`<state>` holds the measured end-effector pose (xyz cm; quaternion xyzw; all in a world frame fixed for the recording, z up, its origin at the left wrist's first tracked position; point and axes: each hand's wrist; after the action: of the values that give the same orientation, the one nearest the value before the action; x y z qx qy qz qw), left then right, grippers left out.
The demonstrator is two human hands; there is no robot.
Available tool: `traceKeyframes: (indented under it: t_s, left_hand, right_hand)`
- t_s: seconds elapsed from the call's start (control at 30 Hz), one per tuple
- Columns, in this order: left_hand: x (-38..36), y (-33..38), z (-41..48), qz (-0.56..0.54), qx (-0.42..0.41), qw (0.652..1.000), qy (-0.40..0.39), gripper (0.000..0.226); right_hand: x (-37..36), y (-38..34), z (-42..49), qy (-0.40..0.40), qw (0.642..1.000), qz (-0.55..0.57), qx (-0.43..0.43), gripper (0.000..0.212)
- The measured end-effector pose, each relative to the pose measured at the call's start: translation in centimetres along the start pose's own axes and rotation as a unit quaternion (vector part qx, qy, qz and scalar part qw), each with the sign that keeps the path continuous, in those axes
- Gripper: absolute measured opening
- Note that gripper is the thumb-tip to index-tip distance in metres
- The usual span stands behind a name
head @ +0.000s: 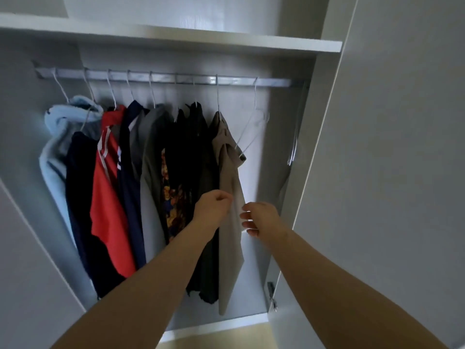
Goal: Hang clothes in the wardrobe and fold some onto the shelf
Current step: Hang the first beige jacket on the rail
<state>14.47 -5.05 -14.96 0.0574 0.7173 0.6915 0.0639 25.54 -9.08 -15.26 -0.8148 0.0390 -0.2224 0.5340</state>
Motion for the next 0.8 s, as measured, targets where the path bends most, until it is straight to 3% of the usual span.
traceKeyframes:
  t_s: [0.33, 0.8]
  left_hand:
    - [0.4, -7.5, -14.7, 0.019, 0.111, 0.993, 0.022, 0.012]
    - [8.2, -21.2, -38.0, 0.075, 0.290, 0.951, -0.083, 0.016]
  right_hand:
    - [-0.9, 12.2, -11.7, -0.020, 0.995, -0.007, -0.100, 0.013]
    - [-8.7, 32.0, -32.5, 0.022, 0.970, 0.023, -0.241, 0.019]
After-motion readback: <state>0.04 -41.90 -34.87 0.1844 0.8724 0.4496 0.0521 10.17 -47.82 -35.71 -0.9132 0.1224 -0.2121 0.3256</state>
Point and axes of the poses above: each hand's wrist, its own z-axis towards the middle knuckle, its own x-axis out of the back of the hand, y = z × x, and after that the axes turned 15 degrees about -z, right-handed
